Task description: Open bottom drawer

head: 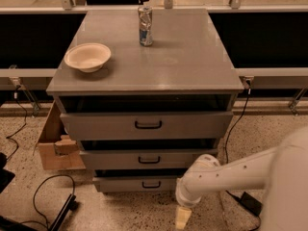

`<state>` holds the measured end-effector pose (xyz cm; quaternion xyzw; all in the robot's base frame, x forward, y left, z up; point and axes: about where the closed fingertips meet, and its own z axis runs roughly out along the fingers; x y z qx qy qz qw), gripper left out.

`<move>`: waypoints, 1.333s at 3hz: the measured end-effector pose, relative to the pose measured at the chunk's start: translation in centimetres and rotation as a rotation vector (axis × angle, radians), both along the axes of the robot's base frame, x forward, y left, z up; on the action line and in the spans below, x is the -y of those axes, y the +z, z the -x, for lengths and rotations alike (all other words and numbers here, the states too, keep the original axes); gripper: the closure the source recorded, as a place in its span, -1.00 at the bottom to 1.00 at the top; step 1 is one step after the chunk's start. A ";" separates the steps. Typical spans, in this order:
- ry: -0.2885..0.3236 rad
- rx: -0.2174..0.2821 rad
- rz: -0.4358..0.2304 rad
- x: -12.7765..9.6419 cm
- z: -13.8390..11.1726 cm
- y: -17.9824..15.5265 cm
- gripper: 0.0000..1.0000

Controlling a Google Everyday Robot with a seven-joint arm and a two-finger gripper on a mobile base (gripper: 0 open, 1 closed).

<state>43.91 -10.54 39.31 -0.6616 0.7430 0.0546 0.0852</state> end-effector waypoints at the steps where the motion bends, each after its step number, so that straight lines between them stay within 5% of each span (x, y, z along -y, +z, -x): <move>1: 0.001 -0.022 0.040 -0.1 -2.7 -4.4 -1.00; 4: 0.049 0.052 0.131 1.7 -12.3 -17.0 -1.00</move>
Offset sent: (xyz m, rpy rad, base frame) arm 0.1051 -0.0015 -0.1359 -0.0821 -0.0306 0.0078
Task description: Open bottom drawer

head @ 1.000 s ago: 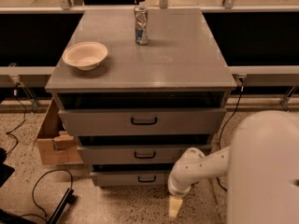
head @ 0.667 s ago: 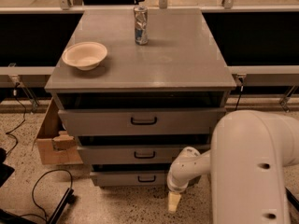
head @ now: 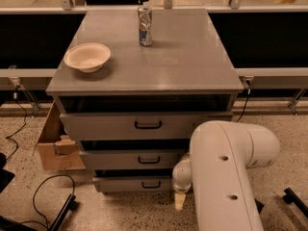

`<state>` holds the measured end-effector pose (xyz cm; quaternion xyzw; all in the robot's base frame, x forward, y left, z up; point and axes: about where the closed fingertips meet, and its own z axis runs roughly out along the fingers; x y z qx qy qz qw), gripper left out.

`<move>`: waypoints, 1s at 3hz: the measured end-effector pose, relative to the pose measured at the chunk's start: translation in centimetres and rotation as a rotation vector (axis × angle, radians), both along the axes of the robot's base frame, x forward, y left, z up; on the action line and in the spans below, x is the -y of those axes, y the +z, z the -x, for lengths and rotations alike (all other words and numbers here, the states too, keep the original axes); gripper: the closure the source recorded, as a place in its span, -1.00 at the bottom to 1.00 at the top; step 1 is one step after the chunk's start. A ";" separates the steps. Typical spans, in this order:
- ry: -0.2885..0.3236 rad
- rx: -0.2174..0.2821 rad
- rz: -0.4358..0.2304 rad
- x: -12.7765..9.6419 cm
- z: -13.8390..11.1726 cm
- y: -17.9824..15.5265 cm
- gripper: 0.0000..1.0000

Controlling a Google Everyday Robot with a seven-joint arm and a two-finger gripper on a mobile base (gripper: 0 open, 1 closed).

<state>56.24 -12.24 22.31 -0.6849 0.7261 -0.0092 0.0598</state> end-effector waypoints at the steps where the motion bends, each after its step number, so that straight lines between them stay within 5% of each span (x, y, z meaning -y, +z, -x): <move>1: 0.000 0.000 0.000 0.0 0.0 0.0 -1.00; 3: 0.009 0.026 -0.051 -0.3 -0.6 -2.4 -1.00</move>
Offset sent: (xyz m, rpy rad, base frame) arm 0.0028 0.0123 -0.0223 0.0715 -0.0188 0.0425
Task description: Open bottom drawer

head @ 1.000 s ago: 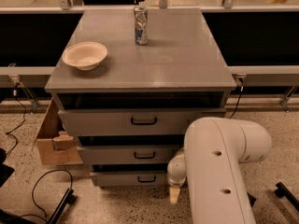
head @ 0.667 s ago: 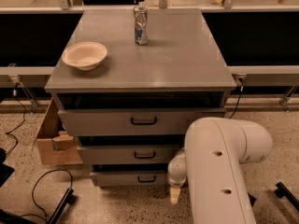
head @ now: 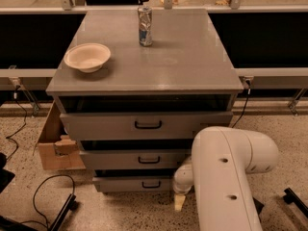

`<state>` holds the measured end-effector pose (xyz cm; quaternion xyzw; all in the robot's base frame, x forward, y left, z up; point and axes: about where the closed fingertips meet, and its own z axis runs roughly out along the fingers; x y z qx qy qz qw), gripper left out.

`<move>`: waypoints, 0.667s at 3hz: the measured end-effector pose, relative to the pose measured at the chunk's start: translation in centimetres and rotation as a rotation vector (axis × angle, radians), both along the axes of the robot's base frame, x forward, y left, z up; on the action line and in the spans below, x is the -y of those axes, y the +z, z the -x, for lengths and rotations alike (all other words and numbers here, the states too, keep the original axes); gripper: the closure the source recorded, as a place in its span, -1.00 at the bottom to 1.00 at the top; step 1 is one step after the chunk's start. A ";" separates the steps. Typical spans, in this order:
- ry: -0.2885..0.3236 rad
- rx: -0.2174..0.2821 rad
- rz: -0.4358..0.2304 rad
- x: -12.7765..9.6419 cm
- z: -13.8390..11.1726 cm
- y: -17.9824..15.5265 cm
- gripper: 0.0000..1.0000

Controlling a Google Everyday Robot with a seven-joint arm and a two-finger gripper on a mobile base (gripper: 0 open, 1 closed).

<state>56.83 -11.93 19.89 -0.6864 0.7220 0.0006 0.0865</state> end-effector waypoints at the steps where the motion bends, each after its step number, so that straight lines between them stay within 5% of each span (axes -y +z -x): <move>1: -0.024 0.029 -0.014 0.8 -1.2 -1.1 -0.97; 2: -0.023 0.035 -0.013 0.6 -1.8 -1.9 -0.53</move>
Offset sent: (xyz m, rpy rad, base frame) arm 0.0270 -0.0048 -0.0265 0.0104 -0.0486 -0.0235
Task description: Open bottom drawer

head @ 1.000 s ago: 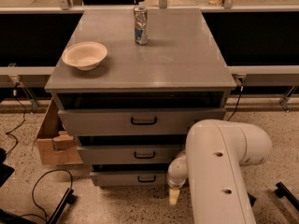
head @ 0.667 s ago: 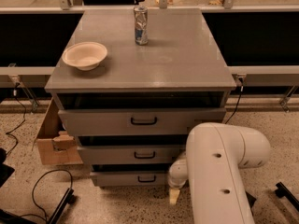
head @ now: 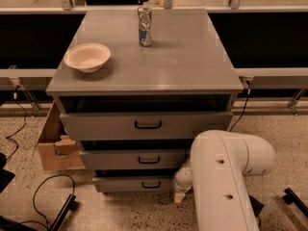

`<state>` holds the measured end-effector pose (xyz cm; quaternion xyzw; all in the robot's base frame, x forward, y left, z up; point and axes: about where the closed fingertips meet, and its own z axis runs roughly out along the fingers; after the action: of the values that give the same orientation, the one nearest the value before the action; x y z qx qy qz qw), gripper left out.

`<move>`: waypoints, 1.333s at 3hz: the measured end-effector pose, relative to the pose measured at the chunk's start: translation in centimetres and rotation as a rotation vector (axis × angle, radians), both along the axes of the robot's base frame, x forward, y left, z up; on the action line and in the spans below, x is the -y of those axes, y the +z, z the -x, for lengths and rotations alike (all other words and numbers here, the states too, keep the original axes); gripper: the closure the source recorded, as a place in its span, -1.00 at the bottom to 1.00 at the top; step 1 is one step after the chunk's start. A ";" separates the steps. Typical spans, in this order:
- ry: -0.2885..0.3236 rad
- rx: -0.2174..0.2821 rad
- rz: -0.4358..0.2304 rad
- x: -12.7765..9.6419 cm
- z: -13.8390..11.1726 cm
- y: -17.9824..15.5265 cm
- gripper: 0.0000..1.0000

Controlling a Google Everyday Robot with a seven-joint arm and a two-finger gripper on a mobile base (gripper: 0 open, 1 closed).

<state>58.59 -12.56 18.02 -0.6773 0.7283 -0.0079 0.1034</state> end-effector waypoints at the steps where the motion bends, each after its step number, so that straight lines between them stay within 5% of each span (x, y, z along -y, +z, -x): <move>1: -0.003 -0.045 0.018 -0.2 1.5 -1.0 -0.07; 3: -0.006 -0.059 0.035 0.3 2.0 0.0 0.86; 4: -0.006 -0.059 0.035 0.3 2.0 0.7 1.00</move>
Offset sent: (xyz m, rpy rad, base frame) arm -0.0998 -0.0305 0.0189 -0.1414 0.1940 -0.0882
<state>56.62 -12.85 18.70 -0.6767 0.7329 -0.0010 0.0699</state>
